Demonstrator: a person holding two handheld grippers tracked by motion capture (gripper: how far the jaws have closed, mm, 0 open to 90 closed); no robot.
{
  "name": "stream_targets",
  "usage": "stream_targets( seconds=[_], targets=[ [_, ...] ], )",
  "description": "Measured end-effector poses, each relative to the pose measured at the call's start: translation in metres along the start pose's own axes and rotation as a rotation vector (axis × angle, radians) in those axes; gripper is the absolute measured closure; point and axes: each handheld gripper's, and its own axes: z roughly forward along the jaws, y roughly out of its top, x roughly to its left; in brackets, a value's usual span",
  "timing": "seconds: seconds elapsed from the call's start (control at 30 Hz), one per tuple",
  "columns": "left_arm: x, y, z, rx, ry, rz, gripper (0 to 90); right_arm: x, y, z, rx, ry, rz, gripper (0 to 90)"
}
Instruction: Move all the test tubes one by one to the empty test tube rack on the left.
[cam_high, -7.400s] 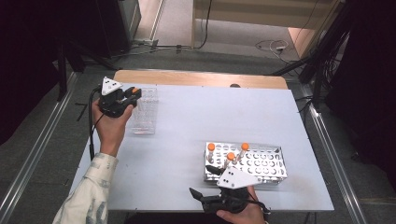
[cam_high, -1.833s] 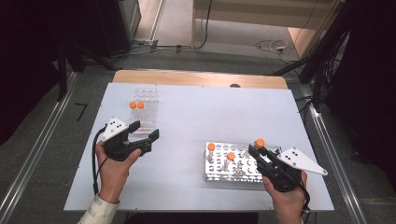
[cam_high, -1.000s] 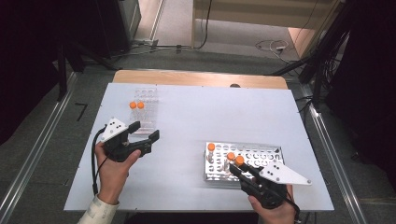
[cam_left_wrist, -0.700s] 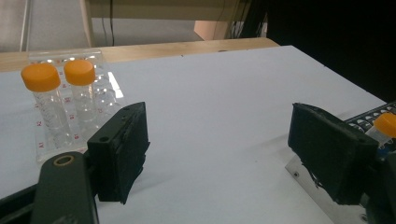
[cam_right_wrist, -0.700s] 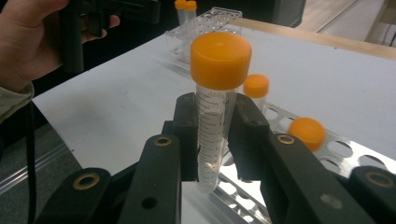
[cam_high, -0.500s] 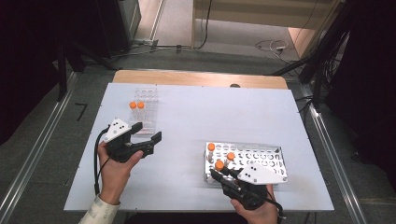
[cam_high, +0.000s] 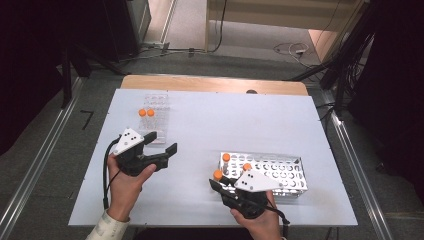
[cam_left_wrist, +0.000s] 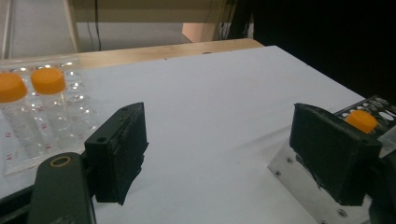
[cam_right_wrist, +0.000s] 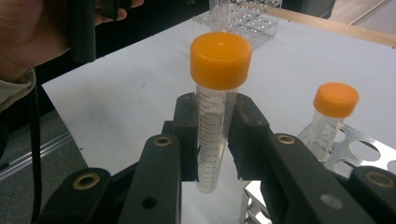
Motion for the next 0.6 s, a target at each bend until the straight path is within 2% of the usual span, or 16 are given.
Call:
stream_targets(
  seconds=[0.3,0.6],
  targets=[
    [-0.031,0.006,-0.004,-0.003,-0.102,0.062,19.8,0.002,0.002,0.022,0.031,-0.009,-0.001,71.9],
    [-0.055,0.006,-0.005,0.015,-0.175,0.116,19.8,0.005,0.005,0.034,0.058,-0.024,0.000,71.9]
  ],
)
